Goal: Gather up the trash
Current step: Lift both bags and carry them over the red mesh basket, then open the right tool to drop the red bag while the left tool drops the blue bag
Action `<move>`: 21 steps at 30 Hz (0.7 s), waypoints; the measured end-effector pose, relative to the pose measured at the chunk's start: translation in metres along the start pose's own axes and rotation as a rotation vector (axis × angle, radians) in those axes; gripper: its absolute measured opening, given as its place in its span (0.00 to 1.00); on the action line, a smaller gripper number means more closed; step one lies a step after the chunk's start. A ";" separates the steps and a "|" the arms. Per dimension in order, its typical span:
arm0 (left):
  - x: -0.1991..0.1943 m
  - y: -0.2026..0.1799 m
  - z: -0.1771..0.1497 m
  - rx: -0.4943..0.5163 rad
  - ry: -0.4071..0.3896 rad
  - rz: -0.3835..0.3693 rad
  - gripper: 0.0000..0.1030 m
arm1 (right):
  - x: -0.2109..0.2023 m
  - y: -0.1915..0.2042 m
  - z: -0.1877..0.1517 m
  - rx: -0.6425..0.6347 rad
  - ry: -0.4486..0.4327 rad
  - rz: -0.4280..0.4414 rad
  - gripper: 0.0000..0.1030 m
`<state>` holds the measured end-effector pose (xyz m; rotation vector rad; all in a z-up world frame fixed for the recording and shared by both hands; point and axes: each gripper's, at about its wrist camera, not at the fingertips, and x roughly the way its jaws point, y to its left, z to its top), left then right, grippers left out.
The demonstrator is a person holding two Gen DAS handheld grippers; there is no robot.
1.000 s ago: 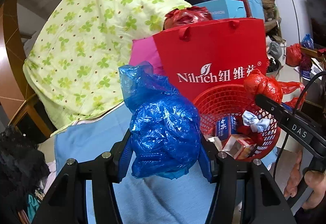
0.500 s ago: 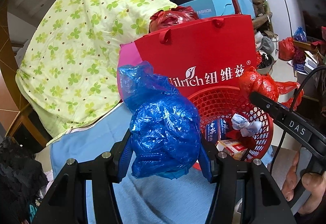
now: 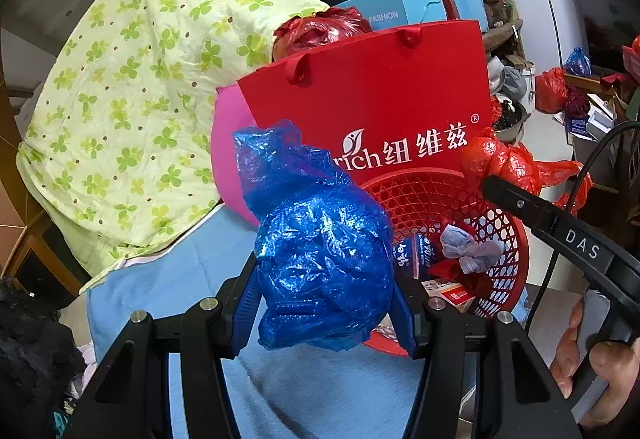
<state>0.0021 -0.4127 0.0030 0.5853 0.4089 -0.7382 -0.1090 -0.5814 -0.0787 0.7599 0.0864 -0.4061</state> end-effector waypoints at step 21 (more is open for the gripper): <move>0.033 -0.008 0.004 -0.024 0.031 -0.107 0.57 | 0.004 -0.009 0.002 0.078 -0.011 -0.023 0.52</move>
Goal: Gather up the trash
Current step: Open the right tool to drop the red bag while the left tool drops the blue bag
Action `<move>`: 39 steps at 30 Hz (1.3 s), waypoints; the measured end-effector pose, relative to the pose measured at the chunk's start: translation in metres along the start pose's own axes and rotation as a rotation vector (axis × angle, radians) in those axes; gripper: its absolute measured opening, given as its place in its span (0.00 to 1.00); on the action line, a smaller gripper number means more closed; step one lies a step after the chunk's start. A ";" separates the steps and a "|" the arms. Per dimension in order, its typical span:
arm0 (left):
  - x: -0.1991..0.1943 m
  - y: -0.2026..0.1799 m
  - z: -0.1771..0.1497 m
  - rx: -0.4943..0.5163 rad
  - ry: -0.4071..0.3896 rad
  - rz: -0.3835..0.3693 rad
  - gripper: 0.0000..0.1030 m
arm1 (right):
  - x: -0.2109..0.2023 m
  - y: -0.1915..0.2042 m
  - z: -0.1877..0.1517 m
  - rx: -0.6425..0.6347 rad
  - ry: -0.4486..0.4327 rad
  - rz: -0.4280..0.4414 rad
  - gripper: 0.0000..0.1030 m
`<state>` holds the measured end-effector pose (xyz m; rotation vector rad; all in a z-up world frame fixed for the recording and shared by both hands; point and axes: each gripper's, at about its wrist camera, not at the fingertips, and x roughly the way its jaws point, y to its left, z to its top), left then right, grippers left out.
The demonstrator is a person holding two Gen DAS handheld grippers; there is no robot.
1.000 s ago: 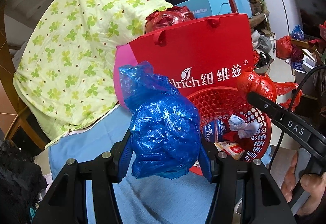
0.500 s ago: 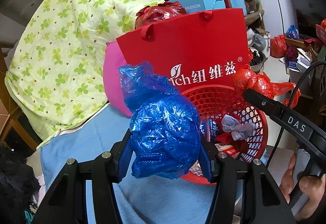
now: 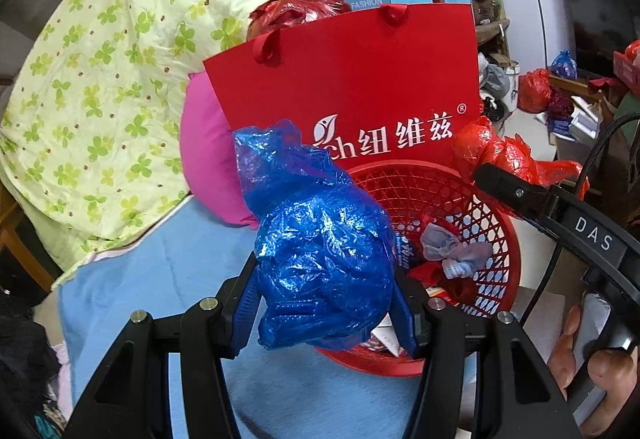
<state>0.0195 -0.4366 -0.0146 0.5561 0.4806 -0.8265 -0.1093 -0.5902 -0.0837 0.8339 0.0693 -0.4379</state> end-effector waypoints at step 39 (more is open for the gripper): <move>0.052 0.025 -0.018 -0.145 0.060 -0.387 0.69 | 0.027 -0.007 -0.010 0.158 0.070 0.045 0.63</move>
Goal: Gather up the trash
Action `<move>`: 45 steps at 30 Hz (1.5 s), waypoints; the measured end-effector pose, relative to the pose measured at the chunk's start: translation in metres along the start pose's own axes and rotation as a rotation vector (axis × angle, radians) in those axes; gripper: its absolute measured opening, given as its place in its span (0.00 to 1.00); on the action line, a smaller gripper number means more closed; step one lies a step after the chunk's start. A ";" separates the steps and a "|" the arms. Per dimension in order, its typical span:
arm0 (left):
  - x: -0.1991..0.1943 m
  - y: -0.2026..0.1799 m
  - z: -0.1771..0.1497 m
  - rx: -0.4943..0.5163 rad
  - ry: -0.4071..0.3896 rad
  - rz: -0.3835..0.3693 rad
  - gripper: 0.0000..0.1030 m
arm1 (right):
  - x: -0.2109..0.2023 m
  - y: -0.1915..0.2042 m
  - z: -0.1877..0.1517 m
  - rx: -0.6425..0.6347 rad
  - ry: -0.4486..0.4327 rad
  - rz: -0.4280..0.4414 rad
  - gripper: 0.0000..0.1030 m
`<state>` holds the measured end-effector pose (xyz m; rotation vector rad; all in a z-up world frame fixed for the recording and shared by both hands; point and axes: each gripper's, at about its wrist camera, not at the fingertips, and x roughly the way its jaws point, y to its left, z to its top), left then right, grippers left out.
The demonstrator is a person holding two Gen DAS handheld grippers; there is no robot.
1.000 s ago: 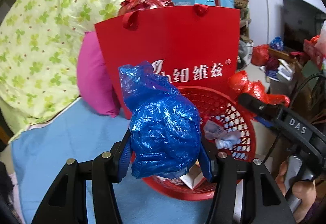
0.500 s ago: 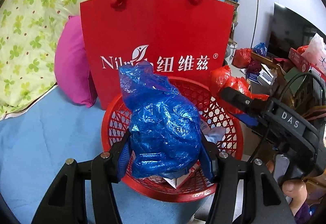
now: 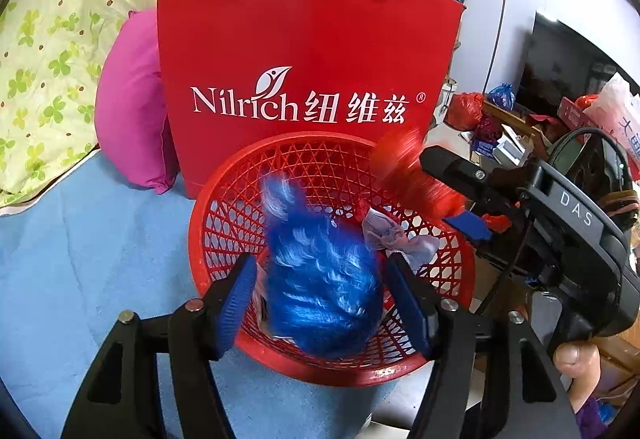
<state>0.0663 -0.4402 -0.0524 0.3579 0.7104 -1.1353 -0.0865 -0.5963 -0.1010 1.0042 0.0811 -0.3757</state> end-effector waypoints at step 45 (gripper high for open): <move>-0.235 -0.017 -0.102 -0.045 -0.087 0.554 0.88 | -0.129 0.106 -0.089 -0.529 -0.010 -0.209 0.71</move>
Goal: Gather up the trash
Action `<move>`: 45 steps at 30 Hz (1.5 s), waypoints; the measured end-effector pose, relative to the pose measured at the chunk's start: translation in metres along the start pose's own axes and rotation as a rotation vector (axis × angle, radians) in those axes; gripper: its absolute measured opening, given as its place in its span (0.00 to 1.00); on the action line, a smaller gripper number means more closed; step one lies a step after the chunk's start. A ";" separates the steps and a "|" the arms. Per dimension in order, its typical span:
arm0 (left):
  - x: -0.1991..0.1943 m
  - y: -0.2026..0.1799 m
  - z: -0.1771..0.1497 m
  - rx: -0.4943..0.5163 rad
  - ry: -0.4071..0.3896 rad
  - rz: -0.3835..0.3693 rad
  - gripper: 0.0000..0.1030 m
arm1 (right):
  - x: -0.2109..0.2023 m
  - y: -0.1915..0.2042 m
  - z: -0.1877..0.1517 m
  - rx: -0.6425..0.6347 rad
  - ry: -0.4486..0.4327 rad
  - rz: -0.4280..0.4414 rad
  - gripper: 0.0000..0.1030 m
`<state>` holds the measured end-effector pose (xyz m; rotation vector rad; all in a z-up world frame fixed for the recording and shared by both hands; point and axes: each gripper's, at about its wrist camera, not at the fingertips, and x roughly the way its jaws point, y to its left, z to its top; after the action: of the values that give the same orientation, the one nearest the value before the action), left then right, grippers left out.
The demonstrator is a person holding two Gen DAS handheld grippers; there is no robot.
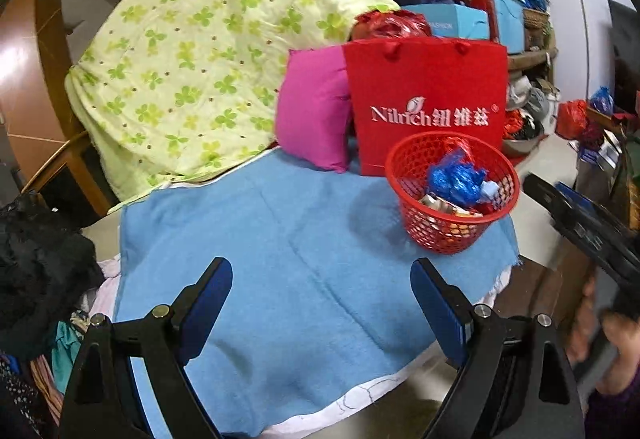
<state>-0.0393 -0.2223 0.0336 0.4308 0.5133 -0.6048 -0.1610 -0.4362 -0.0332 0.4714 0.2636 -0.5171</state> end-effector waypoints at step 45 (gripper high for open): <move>-0.066 0.017 -0.015 0.019 -0.070 0.153 0.91 | -0.135 0.080 0.001 -0.286 0.065 -0.041 0.75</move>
<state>-0.0798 -0.1736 0.0632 0.4606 0.4036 -0.4758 -0.2321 -0.3200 0.0443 0.2048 0.4038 -0.4955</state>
